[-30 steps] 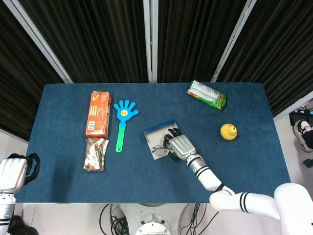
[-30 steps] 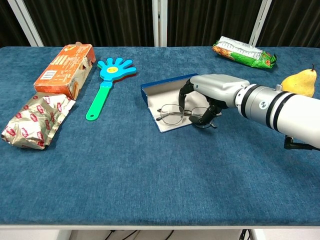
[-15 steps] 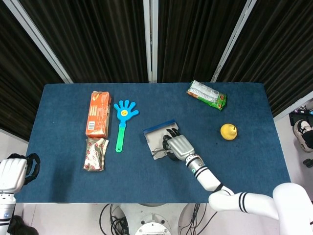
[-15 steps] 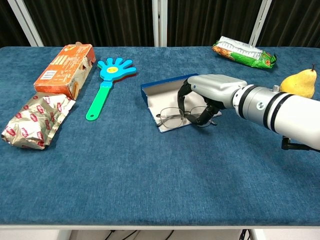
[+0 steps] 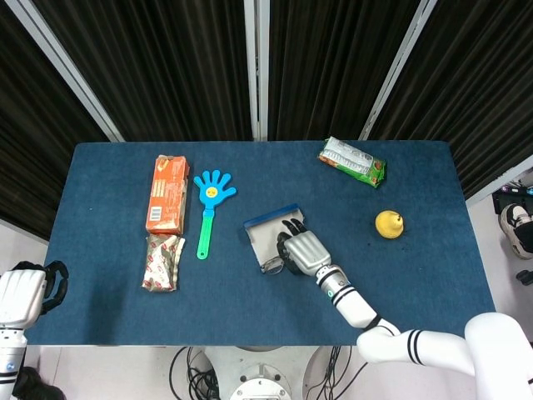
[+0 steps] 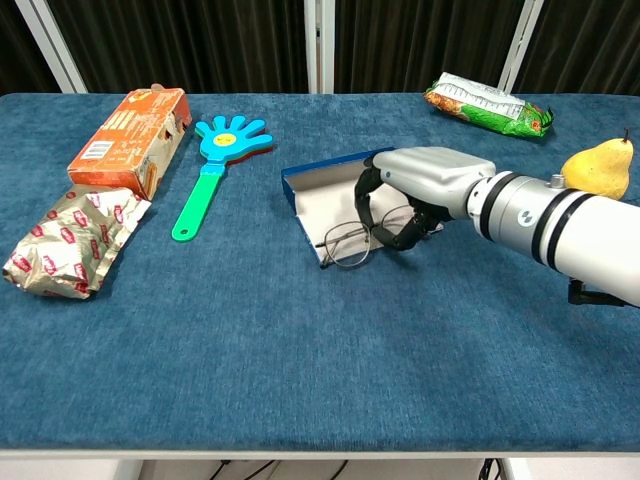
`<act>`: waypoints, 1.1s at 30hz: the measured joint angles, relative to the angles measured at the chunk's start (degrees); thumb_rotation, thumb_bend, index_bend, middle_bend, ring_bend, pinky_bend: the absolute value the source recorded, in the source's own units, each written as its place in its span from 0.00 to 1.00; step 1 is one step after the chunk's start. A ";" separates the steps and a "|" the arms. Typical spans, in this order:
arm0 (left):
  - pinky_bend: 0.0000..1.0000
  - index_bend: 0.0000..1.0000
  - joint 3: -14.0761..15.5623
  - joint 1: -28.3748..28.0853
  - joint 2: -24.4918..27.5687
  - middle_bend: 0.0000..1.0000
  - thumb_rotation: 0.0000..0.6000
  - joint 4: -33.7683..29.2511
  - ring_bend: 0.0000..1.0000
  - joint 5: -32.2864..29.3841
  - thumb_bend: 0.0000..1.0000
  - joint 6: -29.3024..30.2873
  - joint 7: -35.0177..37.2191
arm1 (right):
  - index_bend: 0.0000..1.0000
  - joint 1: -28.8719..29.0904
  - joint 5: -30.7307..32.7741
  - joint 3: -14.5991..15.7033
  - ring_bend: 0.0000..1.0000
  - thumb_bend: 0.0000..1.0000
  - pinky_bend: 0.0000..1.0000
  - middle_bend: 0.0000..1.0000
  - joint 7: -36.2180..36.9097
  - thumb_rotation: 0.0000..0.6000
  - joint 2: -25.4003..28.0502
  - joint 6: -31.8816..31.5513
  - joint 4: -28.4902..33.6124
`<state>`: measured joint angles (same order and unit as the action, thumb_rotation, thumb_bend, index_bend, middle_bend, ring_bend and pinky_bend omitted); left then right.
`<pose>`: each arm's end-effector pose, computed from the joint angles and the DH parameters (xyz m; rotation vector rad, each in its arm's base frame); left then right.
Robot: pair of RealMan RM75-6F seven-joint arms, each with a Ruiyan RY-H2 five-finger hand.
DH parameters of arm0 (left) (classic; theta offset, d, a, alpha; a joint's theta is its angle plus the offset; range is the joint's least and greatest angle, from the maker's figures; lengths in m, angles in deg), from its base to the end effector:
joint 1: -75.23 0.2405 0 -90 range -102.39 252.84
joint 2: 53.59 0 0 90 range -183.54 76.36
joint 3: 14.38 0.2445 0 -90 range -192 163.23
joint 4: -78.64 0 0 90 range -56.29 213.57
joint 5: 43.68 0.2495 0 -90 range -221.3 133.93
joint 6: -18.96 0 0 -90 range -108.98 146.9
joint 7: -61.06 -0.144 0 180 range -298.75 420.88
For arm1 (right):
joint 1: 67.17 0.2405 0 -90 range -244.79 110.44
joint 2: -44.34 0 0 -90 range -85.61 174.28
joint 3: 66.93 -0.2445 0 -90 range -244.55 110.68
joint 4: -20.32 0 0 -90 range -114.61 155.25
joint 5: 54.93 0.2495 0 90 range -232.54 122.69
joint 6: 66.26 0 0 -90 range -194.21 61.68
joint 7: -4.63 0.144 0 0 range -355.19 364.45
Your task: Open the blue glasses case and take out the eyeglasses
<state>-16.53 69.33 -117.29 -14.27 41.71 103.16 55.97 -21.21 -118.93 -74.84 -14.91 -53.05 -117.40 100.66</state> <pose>-0.3147 0.1859 0.1160 -1.4302 -0.8496 -0.8345 -0.1095 -0.3215 -0.1117 2.0279 -0.9980 0.9224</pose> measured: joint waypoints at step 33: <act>0.45 0.76 -0.06 0.05 -0.14 0.81 1.00 0.06 0.66 -0.11 0.31 0.11 -0.40 | 0.00 6.23 -11.06 0.84 0.00 0.33 0.00 0.06 -5.88 1.00 0.89 2.81 7.40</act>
<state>-16.59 69.38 -117.43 -14.21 41.60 103.27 55.57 -14.98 -129.99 -74.00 -20.79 -52.16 -114.59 108.06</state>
